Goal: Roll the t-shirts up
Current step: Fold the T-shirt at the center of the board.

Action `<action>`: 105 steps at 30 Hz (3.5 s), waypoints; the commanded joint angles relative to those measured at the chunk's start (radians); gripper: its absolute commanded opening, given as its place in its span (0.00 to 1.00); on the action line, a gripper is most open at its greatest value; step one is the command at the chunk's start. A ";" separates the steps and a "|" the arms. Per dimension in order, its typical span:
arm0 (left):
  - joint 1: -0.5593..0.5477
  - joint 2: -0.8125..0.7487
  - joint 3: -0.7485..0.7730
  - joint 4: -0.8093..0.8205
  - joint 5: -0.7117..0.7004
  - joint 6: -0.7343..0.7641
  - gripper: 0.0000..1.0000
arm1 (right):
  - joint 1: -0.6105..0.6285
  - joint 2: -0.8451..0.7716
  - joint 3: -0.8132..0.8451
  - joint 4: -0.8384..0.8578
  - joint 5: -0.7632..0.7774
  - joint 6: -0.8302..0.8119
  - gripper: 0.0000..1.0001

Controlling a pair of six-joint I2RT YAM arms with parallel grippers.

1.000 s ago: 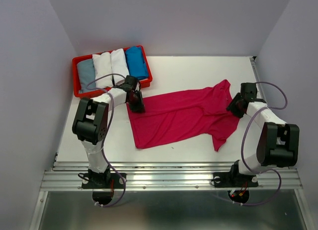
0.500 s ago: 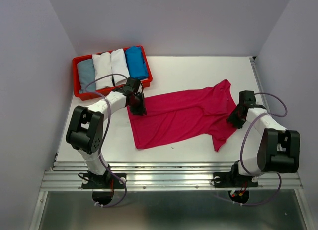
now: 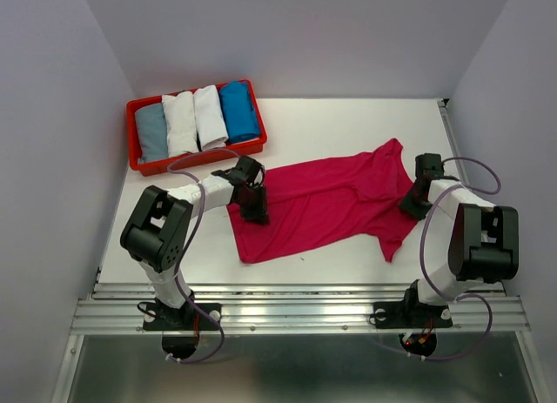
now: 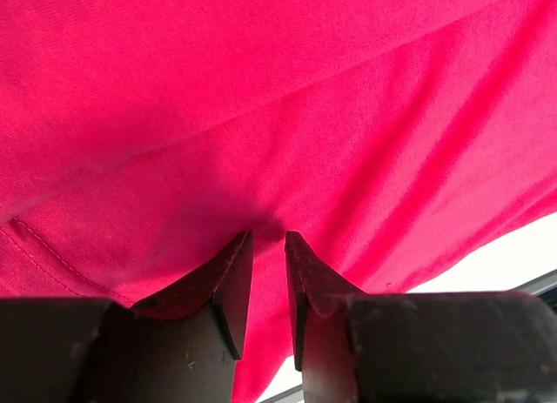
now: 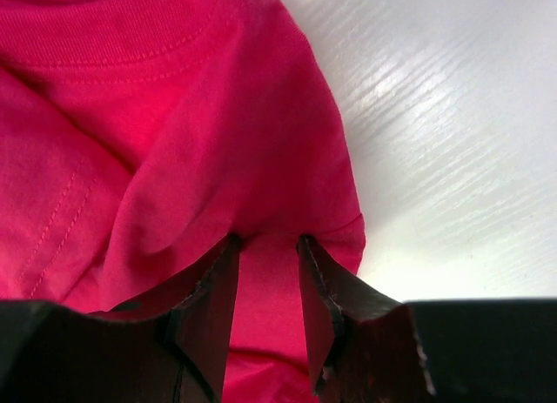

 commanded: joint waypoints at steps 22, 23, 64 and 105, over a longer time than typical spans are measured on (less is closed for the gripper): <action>0.115 0.023 0.003 -0.099 -0.175 0.042 0.33 | -0.007 0.037 0.232 -0.039 0.117 -0.136 0.43; 0.115 0.017 0.003 -0.097 -0.175 0.044 0.33 | -0.007 0.009 0.215 -0.071 0.105 -0.137 0.43; 0.116 -0.015 0.037 -0.117 -0.163 0.101 0.33 | 0.436 -0.120 -0.092 -0.108 -0.380 -0.002 0.44; 0.135 -0.043 0.064 -0.142 -0.161 0.135 0.33 | 0.260 -0.243 0.010 -0.282 0.120 0.141 0.49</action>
